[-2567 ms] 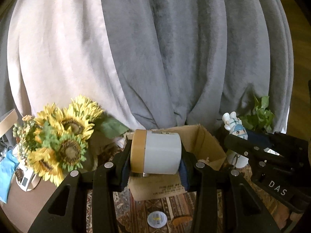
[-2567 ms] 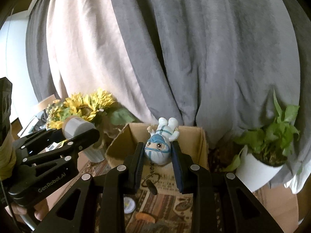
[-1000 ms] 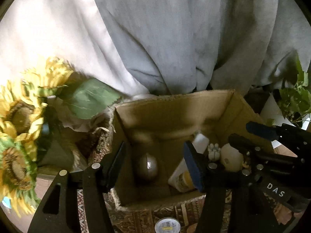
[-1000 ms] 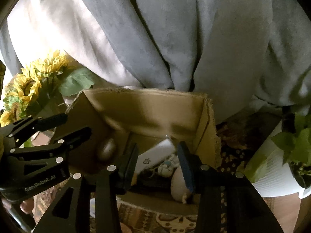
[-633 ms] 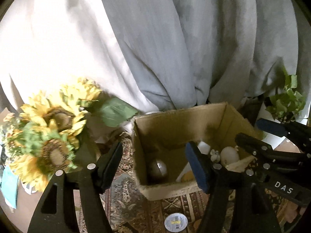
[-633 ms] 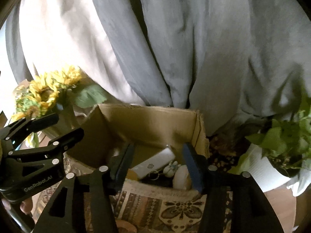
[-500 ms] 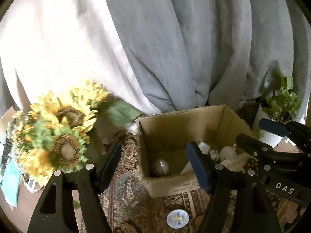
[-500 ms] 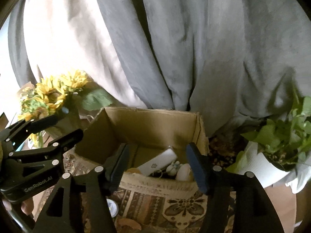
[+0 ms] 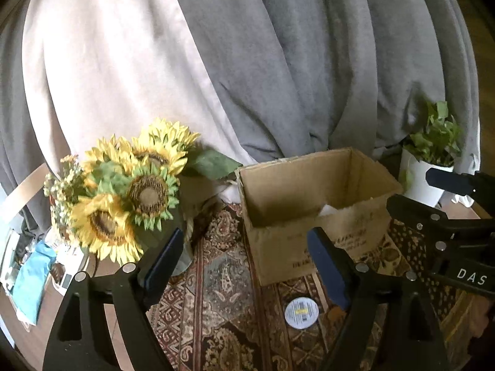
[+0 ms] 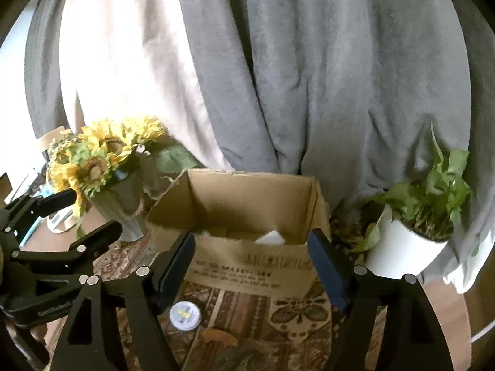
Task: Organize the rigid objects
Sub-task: 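Withdraw both open tools from the box toward the remaining items, then grasp the round labelled tin with the left tool while the right tool grasps the brown wooden comb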
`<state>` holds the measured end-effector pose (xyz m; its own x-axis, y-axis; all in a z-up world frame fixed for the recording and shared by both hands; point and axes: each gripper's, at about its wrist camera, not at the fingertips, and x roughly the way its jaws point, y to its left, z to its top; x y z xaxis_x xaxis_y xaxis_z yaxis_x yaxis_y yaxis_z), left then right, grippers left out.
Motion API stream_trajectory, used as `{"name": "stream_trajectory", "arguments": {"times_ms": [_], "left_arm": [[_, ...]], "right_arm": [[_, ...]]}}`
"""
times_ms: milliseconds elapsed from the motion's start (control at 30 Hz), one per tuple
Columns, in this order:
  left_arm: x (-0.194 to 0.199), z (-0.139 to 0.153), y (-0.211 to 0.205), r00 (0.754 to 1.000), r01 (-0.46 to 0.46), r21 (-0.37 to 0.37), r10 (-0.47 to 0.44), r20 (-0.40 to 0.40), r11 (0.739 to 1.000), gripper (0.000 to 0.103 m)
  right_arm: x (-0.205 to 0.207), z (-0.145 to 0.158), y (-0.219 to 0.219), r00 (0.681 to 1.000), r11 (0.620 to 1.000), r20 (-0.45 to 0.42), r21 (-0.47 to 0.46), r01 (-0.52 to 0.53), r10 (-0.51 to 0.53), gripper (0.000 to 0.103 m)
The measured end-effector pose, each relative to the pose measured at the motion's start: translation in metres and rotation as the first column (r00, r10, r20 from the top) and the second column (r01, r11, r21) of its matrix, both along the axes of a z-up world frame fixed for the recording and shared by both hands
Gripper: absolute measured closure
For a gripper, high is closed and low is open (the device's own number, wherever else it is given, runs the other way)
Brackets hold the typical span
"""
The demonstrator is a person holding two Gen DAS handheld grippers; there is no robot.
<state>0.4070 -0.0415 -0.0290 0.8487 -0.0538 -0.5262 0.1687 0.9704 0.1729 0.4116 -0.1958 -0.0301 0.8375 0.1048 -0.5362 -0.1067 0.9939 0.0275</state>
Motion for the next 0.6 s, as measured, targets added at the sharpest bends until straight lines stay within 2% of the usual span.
{"name": "stream_trajectory", "arguments": {"times_ms": [267,600], "left_arm": [[-0.021,-0.022,0.002,0.998,0.064,0.008,-0.064,-0.008,0.998,0.017],[-0.026,-0.057,0.007,0.986,0.153,0.016,-0.151,-0.073,0.988,0.017]], "right_arm": [[-0.026,-0.026,0.008,0.999,0.999,-0.039,0.032,-0.001,0.003,0.027],[-0.039,-0.06,0.015,0.993,0.998,-0.112,0.048,0.039,-0.034,0.027]]}}
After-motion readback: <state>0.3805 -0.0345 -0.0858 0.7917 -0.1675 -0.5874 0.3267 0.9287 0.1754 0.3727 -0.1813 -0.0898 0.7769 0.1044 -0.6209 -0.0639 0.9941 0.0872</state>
